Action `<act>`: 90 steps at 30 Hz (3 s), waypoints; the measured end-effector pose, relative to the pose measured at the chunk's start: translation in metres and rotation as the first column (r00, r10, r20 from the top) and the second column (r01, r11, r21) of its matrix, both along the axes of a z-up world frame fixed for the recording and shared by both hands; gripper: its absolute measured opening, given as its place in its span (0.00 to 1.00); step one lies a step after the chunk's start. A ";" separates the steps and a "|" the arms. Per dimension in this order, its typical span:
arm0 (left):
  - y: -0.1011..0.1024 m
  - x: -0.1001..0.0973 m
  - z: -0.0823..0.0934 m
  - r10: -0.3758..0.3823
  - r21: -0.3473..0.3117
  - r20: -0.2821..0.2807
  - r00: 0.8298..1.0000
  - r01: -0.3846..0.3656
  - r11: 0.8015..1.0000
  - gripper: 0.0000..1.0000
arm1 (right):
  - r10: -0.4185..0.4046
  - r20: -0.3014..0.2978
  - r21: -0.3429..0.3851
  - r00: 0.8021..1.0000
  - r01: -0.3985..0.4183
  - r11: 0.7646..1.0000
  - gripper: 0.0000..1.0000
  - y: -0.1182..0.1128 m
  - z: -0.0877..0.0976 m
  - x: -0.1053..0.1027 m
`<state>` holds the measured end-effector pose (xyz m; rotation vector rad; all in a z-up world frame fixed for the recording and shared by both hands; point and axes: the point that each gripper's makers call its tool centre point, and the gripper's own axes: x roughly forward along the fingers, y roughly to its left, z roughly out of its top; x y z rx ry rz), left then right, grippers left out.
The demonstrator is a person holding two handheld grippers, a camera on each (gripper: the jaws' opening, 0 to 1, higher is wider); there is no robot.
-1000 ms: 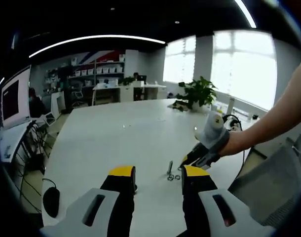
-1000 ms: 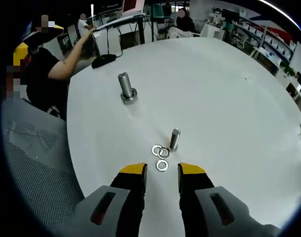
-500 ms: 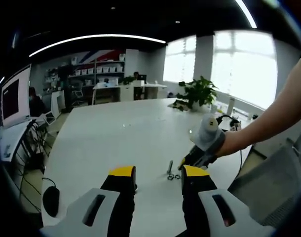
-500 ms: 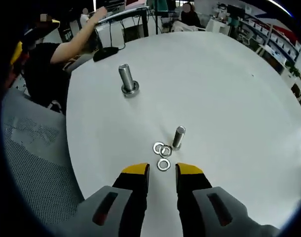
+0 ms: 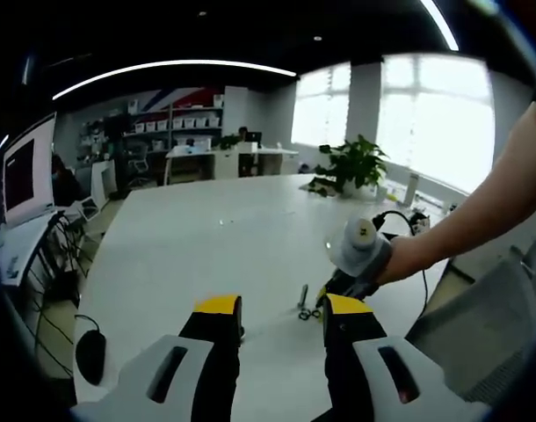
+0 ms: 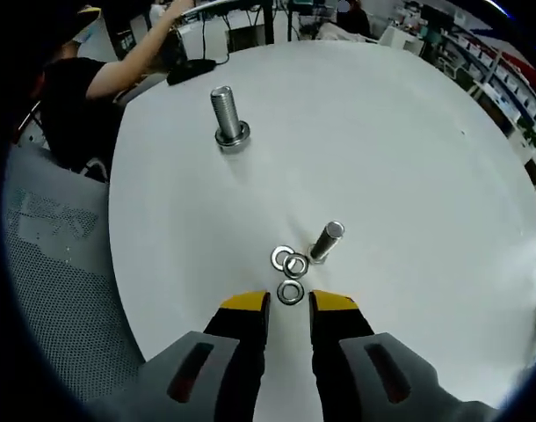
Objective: Place the washer onto the threaded stud by aligning its center hole with the stud, sliding it down to the base, and recovering from edge contact or off-axis alignment until the washer reaches the visible bottom stop.
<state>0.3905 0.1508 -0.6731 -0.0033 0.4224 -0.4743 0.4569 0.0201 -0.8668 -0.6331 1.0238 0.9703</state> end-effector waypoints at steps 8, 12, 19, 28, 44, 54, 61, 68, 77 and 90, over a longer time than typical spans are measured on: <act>-0.001 0.000 -0.001 -0.002 0.003 -0.003 1.000 0.002 1.000 0.35 | 0.056 0.014 -0.017 0.998 -0.056 0.998 0.19 0.002 0.000 0.000; 0.000 -0.001 -0.002 -0.002 0.004 -0.006 1.000 0.002 1.000 0.35 | 0.078 0.003 -0.049 0.997 -0.077 0.996 0.18 0.004 0.000 -0.001; -0.001 -0.001 -0.003 -0.005 0.007 -0.008 1.000 0.005 1.000 0.35 | 0.137 -0.019 -0.102 0.990 -0.138 0.985 0.16 0.003 -0.001 -0.004; 0.001 -0.002 -0.004 -0.003 0.011 -0.014 1.000 0.004 1.000 0.35 | 0.141 -0.029 -0.116 0.990 -0.144 0.983 0.16 0.003 -0.001 -0.004; 0.000 -0.001 -0.004 -0.004 0.009 -0.015 1.000 0.004 1.000 0.35 | 0.140 -0.013 -0.118 0.990 -0.141 0.983 0.13 0.002 -0.001 -0.005; -0.001 -0.001 -0.003 -0.006 0.009 -0.013 1.000 0.006 1.000 0.34 | 0.082 -0.018 -0.070 0.996 -0.083 0.994 0.13 0.001 0.012 -0.004; 0.001 0.000 -0.003 -0.002 0.006 -0.012 1.000 0.002 1.000 0.34 | 0.072 0.003 -0.057 0.997 -0.072 0.996 0.13 -0.004 0.028 -0.001; 0.000 -0.001 -0.003 -0.003 0.010 -0.012 1.000 0.004 1.000 0.34 | 0.078 0.052 -0.019 0.996 -0.077 0.997 0.13 -0.003 0.053 0.011; 0.000 -0.001 -0.005 -0.001 0.017 -0.016 1.000 0.001 1.000 0.34 | 0.100 0.095 0.016 0.990 -0.102 0.995 0.13 0.008 0.074 0.020; 0.001 -0.002 -0.006 0.000 0.021 -0.022 1.000 0.000 1.000 0.34 | 0.170 0.105 -0.027 0.980 -0.168 0.985 0.13 0.019 0.076 0.031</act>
